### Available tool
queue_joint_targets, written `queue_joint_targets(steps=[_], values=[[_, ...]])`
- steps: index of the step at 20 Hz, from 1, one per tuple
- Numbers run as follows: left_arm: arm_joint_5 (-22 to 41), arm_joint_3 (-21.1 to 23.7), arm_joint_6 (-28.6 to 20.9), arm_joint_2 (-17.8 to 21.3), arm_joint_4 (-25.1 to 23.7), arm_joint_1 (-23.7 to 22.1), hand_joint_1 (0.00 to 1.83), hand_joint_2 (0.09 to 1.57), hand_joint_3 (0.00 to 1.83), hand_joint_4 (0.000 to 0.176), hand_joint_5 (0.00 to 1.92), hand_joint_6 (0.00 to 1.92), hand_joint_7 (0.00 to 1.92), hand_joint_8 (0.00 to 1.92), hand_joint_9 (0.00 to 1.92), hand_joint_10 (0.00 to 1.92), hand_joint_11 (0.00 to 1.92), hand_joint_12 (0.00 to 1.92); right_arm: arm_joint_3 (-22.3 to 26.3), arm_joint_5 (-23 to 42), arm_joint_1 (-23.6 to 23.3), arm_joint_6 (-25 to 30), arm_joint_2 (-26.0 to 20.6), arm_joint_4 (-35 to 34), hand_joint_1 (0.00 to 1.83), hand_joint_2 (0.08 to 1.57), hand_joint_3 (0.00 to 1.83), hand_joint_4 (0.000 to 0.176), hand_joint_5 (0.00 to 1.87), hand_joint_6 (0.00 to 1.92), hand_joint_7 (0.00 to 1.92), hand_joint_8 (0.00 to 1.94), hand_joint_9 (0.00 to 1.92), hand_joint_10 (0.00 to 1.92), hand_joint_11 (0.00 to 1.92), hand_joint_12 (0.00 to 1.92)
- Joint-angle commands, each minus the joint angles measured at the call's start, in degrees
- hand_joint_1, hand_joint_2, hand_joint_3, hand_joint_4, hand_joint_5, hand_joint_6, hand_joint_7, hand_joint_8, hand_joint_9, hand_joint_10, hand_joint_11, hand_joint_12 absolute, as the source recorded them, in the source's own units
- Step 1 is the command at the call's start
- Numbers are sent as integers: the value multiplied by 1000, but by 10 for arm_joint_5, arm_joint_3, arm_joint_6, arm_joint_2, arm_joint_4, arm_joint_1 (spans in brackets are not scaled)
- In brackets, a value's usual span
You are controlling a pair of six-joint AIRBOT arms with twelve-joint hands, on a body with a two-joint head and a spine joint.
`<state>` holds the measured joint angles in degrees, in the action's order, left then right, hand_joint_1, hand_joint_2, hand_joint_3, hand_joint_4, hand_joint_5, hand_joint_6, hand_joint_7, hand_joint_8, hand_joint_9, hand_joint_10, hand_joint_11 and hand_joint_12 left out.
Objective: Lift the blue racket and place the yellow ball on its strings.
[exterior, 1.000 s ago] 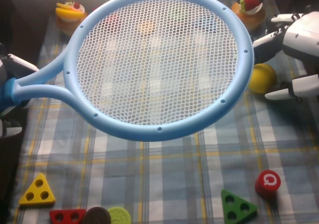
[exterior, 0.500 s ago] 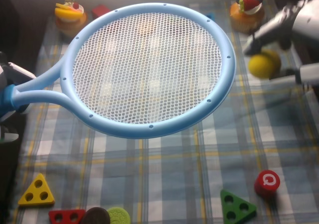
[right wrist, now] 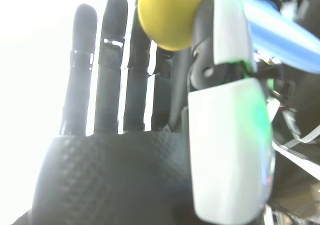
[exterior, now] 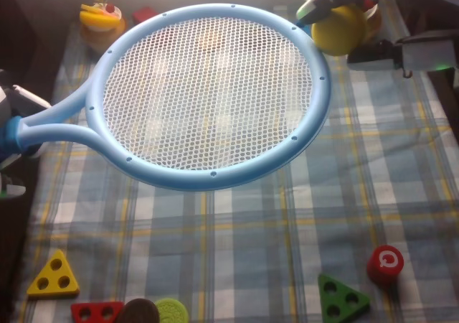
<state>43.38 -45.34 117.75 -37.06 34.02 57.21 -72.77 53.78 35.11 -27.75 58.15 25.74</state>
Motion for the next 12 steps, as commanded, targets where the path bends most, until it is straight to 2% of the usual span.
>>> queue_joint_targets(steps=[1,2,3,4,5,6,7,8,9,10,11,12], values=[[55,0,1,-5,-17,-10,1828,1188,13,176,938,1921,1366,1921,1687,1921,1215,1529,0,67,-13,13,5,-16,1232,1076,0,37,1072,812,1070,880,938,572,549,1040],[52,0,10,-6,-18,-14,1829,1169,4,176,929,1921,1338,1921,1666,1921,1236,1604,-1,67,-19,22,8,-5,1235,1068,0,38,1105,754,1073,874,943,506,452,1034],[49,-1,13,-7,-20,-16,1821,1174,6,176,924,1921,1316,1921,1651,1921,1346,1852,-3,66,-25,33,12,10,1239,1067,0,26,1130,705,1056,914,987,513,584,1105],[48,-2,13,-8,-21,-17,1818,1173,5,176,922,1921,1305,1921,1639,1921,1441,1907,-2,64,-28,34,14,19,1244,1063,0,9,1146,647,1065,936,1030,542,697,1148],[48,-2,13,-9,-21,-18,1810,1171,4,176,919,1921,1307,1921,1651,1921,1274,1697,-1,63,-30,35,16,26,1251,1050,0,10,1146,649,1121,850,1073,555,745,1134],[47,-4,13,-10,-21,-19,1814,1161,0,176,932,1921,1313,1921,1658,1921,1227,1531,-1,62,-33,37,20,33,1256,1042,0,9,1167,615,1137,823,1086,559,764,1159],[47,-4,13,-10,-22,-20,1817,1162,0,176,940,1921,1309,1921,1642,1921,1322,1826,-1,62,-34,42,22,38,1256,1040,0,14,1177,604,1134,821,1087,561,771,1167],[46,-4,13,-11,-23,-22,1819,1166,2,176,917,1921,1291,1921,1629,1921,1333,1811,-1,61,-34,51,26,49,1267,1035,0,0,1211,489,1141,870,1096,666,800,1281],[46,-4,13,-12,-24,-22,1817,1175,7,176,902,1921,1278,1921,1619,1921,1420,1899,-2,60,-35,57,28,54,1279,1031,0,0,1262,351,1140,918,1064,815,812,1306],[45,-4,13,-14,-28,-25,1819,1172,5,176,895,1921,1256,1921,1594,1921,1505,1917,-4,55,-37,74,33,73,1280,1030,0,0,1272,325,1136,926,1043,859,828,1274],[45,-5,13,-15,-29,-26,1824,1162,0,176,898,1921,1265,1921,1607,1921,1311,1655,-6,49,-39,82,36,85,1285,1041,0,0,1277,279,1101,1009,1012,902,816,1306],[44,-6,13,-17,-30,-28,1809,1167,3,176,939,1921,1298,1921,1622,1921,1329,1675,-6,41,-40,82,39,94,1290,1046,0,0,1268,251,1102,1030,1020,907,837,1299]])
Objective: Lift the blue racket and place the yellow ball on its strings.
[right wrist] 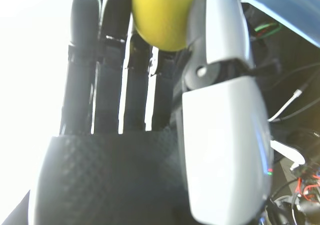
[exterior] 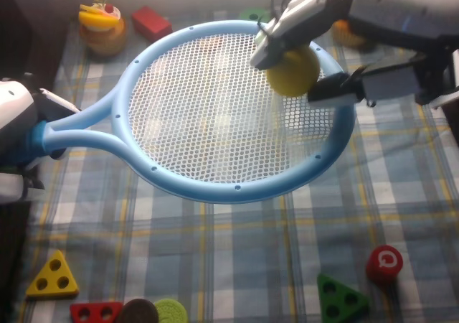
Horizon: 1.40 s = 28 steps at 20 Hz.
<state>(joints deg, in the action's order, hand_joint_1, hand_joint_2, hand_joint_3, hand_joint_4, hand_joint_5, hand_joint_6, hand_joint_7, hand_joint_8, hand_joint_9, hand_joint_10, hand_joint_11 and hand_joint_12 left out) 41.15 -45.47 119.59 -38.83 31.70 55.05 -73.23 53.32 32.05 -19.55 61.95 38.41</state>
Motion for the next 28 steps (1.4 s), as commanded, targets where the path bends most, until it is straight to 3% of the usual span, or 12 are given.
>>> queue_joint_targets(steps=[1,3,4,6,9,12,14,15,16,17,21,28], values=[[65,-5,-5,0,-7,-7,1807,1171,5,176,933,1921,1291,1921,1616,1921,1313,1677,-1,41,-9,1,2,-29,1287,1060,0,0,1247,240,1076,1078,1013,846,820,1265],[65,-4,-5,0,-8,-8,1829,1179,9,176,912,1921,1262,1921,1596,1921,1364,1874,-1,27,-9,2,3,-20,1260,1063,14,0,1127,553,1076,998,994,478,700,1042],[66,-4,-5,0,-8,-8,1831,1173,7,176,904,1921,1252,1921,1586,1921,1409,1912,-1,23,-9,3,3,-18,1165,1032,3,0,943,216,927,453,906,317,555,1016],[67,-3,-5,0,-8,-8,1819,1175,8,176,897,1921,1259,1921,1594,1921,1262,1804,-3,21,-9,9,3,-18,1045,1070,0,0,822,11,823,47,804,91,418,959],[67,-3,-5,0,-8,-8,1820,1181,12,176,917,1921,1264,1921,1590,1921,1539,1920,-5,21,-9,20,3,-20,917,1090,0,0,592,0,511,0,563,2,162,1057],[68,-4,-5,0,-6,-8,1802,1189,17,176,904,1921,1261,1921,1587,1921,1359,1899,-5,28,-9,20,2,-35,873,1059,0,0,401,0,404,0,452,0,68,1171],[67,-5,-5,-1,-5,-8,1813,1179,12,176,917,1921,1300,1921,1601,1921,1575,1920,-3,39,-9,20,2,-47,851,1062,0,28,311,1,360,0,388,1,2,1094],[64,-7,-5,-3,-4,-8,1827,1077,0,176,927,1921,1311,1921,1623,1921,948,1523,-2,43,-9,20,2,-51,824,1073,2,39,277,1,348,0,362,0,0,1029],[58,-11,-4,-6,-4,-9,1830,1060,0,176,882,1921,1293,1921,1602,1921,824,1485,-2,46,-9,20,2,-56,827,1074,1,37,269,0,351,1,356,0,0,969],[54,-13,2,-10,0,-10,1820,1146,4,176,887,1921,1302,1921,1610,1921,1184,1793,-1,49,-9,20,2,-60,843,1073,0,33,270,0,350,1,342,1,0,919],[43,-15,68,-24,20,-17,1831,1031,0,171,878,1921,1334,1921,1625,1921,832,1375,1,63,-9,13,-9,-84,838,1103,2,49,195,1,247,0,237,1,15,619],[15,-40,68,-48,32,-23,1831,992,0,154,842,1921,1289,1921,1605,1921,890,1301,6,78,0,-6,-21,-117,723,1142,0,10,205,7,246,4,264,10,74,450]])
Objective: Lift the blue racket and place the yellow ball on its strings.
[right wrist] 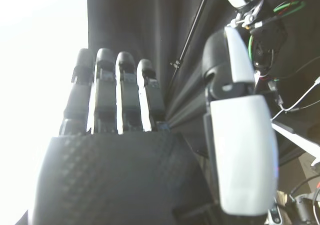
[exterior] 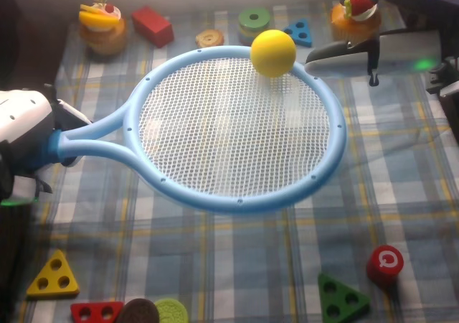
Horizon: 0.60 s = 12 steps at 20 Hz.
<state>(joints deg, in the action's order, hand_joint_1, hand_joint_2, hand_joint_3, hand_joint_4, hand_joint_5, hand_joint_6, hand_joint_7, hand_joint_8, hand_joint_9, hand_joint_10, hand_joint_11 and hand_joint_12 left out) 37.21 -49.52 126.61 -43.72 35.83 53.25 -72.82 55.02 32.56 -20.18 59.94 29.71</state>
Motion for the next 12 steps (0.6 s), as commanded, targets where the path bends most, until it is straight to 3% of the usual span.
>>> queue_joint_targets(steps=[1,3,5,7,8,9,10,11,12], values=[[49,-4,-2,-3,-8,-7,1831,997,0,142,816,1921,1279,1921,1590,1921,870,1308,1,63,-2,-2,-1,-35,731,1137,0,11,216,8,258,6,276,12,81,447],[41,-12,-2,-13,-8,-12,1831,1012,2,123,845,1921,1351,1921,1650,1921,824,1327,1,68,5,-8,-3,-47,712,1145,2,0,217,6,279,11,306,19,87,445],[35,-17,-1,-21,-11,-17,1831,1002,0,114,871,1921,1387,1921,1641,1921,850,1317,1,73,11,-12,-8,-60,698,1143,0,0,242,1,347,3,371,7,126,441],[32,-20,-1,-24,-12,-19,1831,979,0,96,837,1921,1359,1921,1634,1921,904,1258,1,79,15,-18,-9,-71,687,1155,0,7,232,0,296,3,341,1,169,297],[31,-21,1,-25,-11,-19,1831,1004,5,92,773,1921,1303,1921,1582,1921,844,1383,1,84,19,-20,-10,-78,689,1160,2,4,232,0,292,3,334,0,180,284],[29,-22,6,-27,-8,-19,1831,1025,10,70,725,1921,1228,1921,1532,1921,795,1444,1,87,23,-22,-10,-83,680,1158,1,9,232,0,299,5,357,9,196,284],[27,-23,15,-29,-3,-19,1687,1141,49,92,729,1921,1222,1921,1531,1921,941,1641,1,90,27,-22,-11,-88,676,1160,2,12,227,0,300,5,358,9,200,283],[24,-24,20,-30,0,-20,1701,1126,28,76,735,1921,1241,1921,1543,1921,1138,1659,2,91,30,-23,-12,-90,672,1160,2,16,217,0,290,0,352,6,199,281],[22,-25,21,-31,2,-20,1805,1035,0,64,785,1921,1276,1921,1580,1921,915,1415,2,91,31,-23,-13,-91,670,1159,1,12,213,0,291,1,355,6,205,283]])
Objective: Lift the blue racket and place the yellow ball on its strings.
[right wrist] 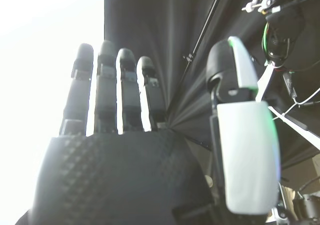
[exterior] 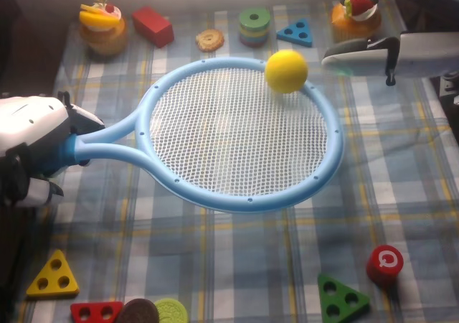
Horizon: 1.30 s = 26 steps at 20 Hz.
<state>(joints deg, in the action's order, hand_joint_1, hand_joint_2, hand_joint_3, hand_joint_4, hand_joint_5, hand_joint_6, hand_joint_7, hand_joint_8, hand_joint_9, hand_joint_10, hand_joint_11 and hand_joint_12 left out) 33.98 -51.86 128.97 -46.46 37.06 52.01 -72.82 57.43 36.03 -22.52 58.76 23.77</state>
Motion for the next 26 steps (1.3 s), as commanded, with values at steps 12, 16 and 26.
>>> queue_joint_targets(steps=[12,16,26], values=[[33,-14,34,-15,24,-8,1820,1142,3,0,441,1850,660,1921,886,1921,569,1688,6,69,5,-2,-9,-38,732,1156,1,1,238,2,368,2,397,3,215,281],[32,-17,40,-19,44,-5,1593,1192,13,0,419,1921,555,1901,738,1921,493,1862,7,69,7,-2,-10,-40,737,1165,3,8,228,0,333,0,364,0,202,273],[79,9,39,-9,51,9,997,1056,0,0,452,706,359,1134,453,1341,406,1499,8,72,17,-2,-12,-48,740,1163,0,0,243,3,377,9,411,10,217,265]])
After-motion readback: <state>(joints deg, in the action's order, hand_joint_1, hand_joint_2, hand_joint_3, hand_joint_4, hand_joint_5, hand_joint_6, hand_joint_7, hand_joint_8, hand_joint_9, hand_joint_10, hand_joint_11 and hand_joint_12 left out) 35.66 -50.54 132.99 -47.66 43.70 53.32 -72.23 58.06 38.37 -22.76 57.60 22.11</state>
